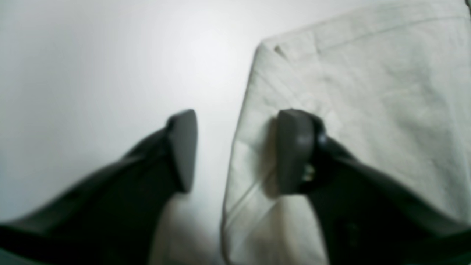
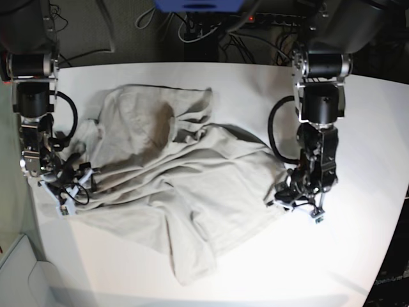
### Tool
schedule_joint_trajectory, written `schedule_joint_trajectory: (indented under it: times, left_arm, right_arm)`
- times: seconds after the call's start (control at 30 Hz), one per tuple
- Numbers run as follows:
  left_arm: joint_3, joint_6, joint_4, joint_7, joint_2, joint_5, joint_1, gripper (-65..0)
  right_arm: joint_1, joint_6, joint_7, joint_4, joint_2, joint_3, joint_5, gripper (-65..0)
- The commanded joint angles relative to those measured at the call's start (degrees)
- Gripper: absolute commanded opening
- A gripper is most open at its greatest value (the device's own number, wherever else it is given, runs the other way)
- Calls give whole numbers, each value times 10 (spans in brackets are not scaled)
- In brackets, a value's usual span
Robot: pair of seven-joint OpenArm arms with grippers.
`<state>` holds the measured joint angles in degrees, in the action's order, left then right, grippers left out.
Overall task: Layout the t-shirt on the table in an organized manner, then fold the t-shirt properly
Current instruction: 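Grasp the shirt edge with the left gripper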
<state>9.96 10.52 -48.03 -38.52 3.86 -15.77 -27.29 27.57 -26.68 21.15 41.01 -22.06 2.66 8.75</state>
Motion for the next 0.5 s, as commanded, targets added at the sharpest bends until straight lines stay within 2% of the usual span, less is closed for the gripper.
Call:
schedule_joint_trajectory:
  times: [0.0,0.03,0.07,0.17,0.3,0.47]
  left_arm:
    - [-1,2,1,-24,-2,-9,-4,-521]
    - [-1,2,2,-24,-2,-9,-4,-601]
    - [-1,2,2,-24,-2,-9,-4,-650]
    - [-1,2,2,-24,-2,-9,-4,-633]
    - [0,5,-9,-29,-2,-11,0,-647]
    - [6,6,-92,-68,15,-13,32,-647]
  right_arm:
    - [8,4,9,3,-7,-2,-7,-310]
    - [8,4,9,3,-7,-2,-7,-310]
    - [8,4,9,3,-7,-2,-7,-310]
    - [8,4,9,3,-6,-2,-7,-310]
    - [8,4,8,3,0,-1,-7,-310]
    - [8,4,8,3,2,0,-7,-310]
